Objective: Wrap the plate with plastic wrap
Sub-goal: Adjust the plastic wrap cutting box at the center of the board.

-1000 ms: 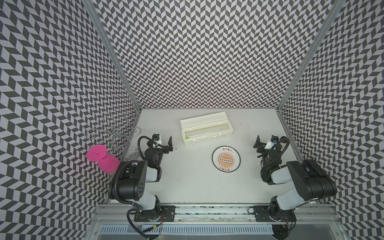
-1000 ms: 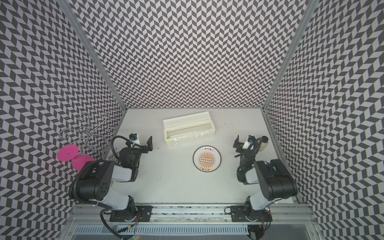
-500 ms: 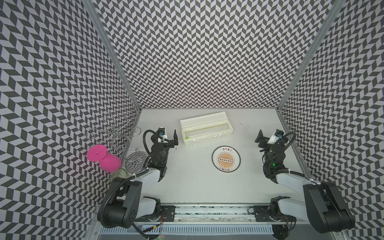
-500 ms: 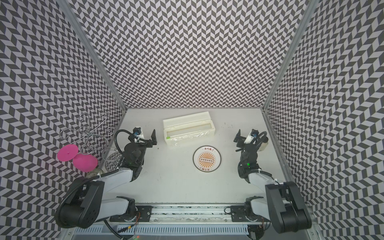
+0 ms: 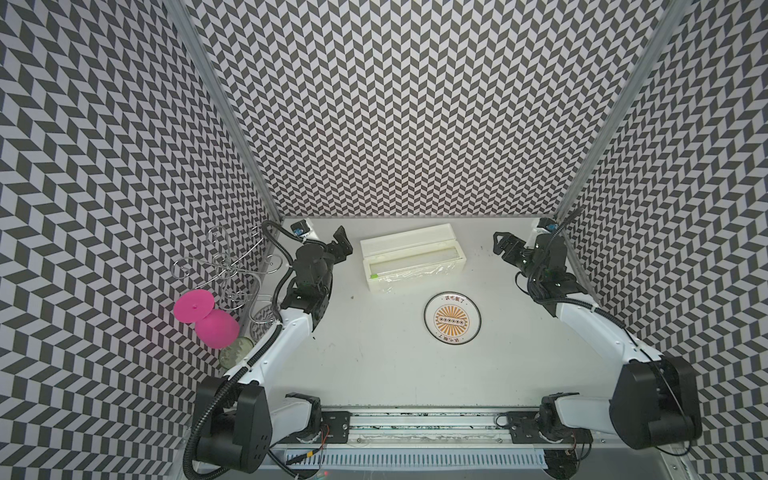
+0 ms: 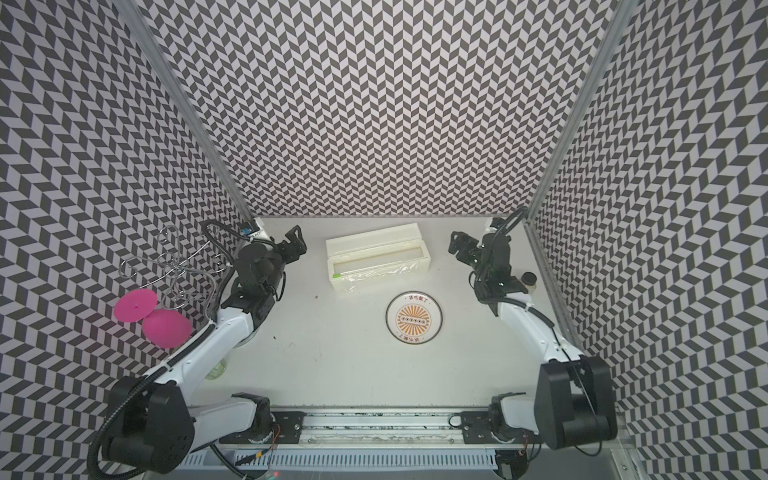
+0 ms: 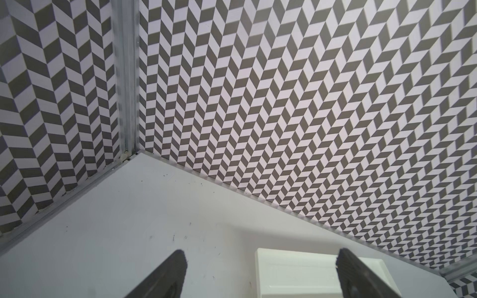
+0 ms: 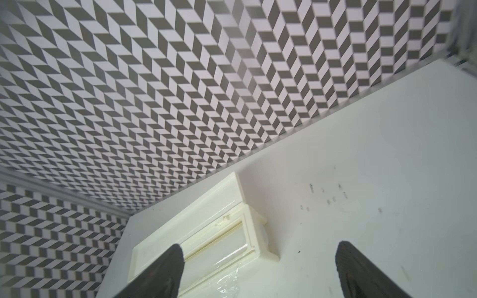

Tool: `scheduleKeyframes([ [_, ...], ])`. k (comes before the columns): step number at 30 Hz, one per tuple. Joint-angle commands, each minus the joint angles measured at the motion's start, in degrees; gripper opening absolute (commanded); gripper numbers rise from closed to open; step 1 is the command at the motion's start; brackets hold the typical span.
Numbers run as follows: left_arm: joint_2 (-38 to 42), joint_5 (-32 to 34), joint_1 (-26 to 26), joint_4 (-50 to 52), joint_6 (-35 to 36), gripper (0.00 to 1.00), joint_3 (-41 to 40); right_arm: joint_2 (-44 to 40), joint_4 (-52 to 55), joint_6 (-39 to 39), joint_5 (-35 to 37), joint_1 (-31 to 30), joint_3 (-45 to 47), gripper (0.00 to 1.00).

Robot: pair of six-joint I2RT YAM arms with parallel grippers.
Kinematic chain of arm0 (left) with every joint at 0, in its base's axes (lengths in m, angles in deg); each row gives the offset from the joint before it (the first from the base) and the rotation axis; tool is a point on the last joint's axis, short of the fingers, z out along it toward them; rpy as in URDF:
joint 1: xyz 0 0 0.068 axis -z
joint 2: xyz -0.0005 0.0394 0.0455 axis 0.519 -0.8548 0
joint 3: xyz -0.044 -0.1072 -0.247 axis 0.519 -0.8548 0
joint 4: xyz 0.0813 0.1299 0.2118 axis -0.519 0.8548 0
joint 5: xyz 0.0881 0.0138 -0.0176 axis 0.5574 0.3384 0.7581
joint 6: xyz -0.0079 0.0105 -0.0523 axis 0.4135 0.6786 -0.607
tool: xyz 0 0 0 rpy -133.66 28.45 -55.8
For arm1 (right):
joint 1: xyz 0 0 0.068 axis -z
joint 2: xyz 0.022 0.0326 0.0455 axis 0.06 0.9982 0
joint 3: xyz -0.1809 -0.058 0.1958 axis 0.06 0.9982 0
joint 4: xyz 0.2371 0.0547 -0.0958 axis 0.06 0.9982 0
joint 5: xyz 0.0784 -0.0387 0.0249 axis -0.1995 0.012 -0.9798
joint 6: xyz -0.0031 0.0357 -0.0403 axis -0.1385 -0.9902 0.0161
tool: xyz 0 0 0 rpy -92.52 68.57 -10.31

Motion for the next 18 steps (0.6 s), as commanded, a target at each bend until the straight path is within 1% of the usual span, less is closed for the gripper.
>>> scheduleKeyframes([
  [1,-5.1,-9.6,-3.3,10.7,-4.1,0.89,7.3,5.5,4.2,0.0,-6.6,0.1,-7.3,0.92],
  [3,-10.6,-18.0,-5.7,14.8,-7.0,0.88,12.2,10.7,6.6,2.0,-9.0,-0.1,-12.3,0.92],
  [4,-12.6,-19.7,-5.9,15.8,-7.1,0.89,13.6,12.9,8.5,3.3,-8.9,-0.5,-14.9,0.93],
  [5,-14.8,-20.8,-5.8,16.9,-6.5,0.94,15.0,15.9,11.1,5.3,-8.2,-1.2,-18.2,0.95],
  [7,-17.6,-21.1,-5.2,17.0,-6.4,0.99,15.8,21.4,15.5,8.1,-7.1,-2.0,-24.0,0.97],
  [9,-20.3,-21.3,-4.6,14.7,-6.5,0.99,15.6,26.6,16.8,9.2,-9.7,-2.1,-28.2,1.0],
  [12,-26.4,-25.4,-4.4,12.7,-7.4,0.99,18.0,33.5,17.8,9.2,-13.2,-2.8,-34.3,1.0],
  [16,-31.9,-29.6,-4.4,7.5,-9.0,0.99,18.1,41.0,19.4,9.4,-13.5,-5.3,-41.4,1.0],
  [18,-34.1,-30.9,-4.1,5.7,-9.6,0.99,18.2,44.2,19.9,9.2,-15.5,-5.9,-44.3,1.0],
])
